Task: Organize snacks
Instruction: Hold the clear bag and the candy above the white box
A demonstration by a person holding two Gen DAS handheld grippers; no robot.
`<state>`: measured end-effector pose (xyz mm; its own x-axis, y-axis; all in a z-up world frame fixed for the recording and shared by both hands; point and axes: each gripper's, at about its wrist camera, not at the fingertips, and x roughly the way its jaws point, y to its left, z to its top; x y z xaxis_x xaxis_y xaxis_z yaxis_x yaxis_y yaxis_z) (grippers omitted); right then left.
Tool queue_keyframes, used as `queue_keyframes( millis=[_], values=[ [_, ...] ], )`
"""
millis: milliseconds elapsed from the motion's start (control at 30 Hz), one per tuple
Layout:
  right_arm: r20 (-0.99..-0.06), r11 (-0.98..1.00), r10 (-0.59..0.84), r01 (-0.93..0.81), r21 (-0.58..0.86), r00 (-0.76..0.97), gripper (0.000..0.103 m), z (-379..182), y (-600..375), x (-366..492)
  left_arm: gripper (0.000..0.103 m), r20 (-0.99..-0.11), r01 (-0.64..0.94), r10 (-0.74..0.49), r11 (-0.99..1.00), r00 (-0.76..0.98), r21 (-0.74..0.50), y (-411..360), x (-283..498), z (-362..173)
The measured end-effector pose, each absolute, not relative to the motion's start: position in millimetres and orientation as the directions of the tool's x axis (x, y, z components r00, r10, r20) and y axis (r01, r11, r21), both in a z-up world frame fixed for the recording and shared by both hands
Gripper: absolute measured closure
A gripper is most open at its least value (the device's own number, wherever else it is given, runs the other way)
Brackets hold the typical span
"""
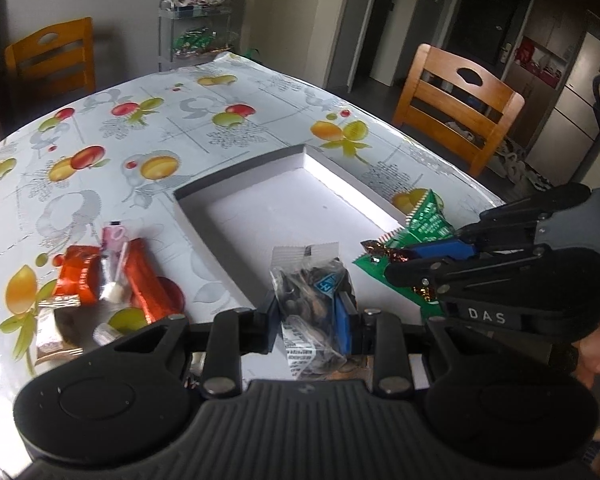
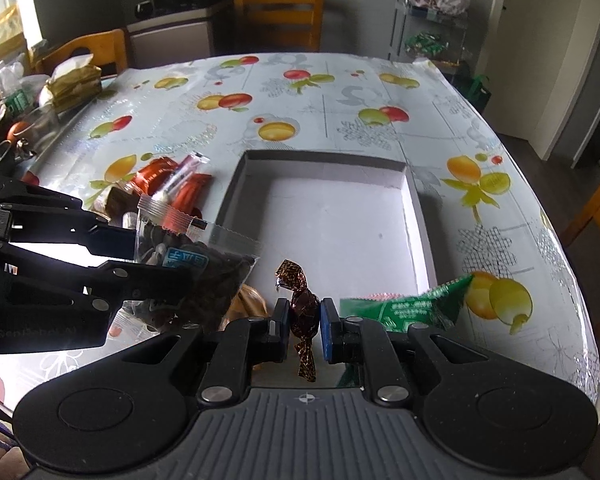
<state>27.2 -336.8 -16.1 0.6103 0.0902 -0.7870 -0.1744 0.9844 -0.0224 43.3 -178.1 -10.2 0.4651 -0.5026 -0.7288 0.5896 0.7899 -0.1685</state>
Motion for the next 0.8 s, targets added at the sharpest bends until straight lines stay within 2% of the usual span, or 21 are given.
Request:
queue_keyframes(
  millis=[800],
  values=[
    [-0.802, 0.989, 0.073, -0.149, -0.021, 0.593, 0.085, -23, -348, 27, 0.077, -0.751, 0.64, -0.519, 0.749, 0.408, -0.17, -201, 47, -23]
  ],
)
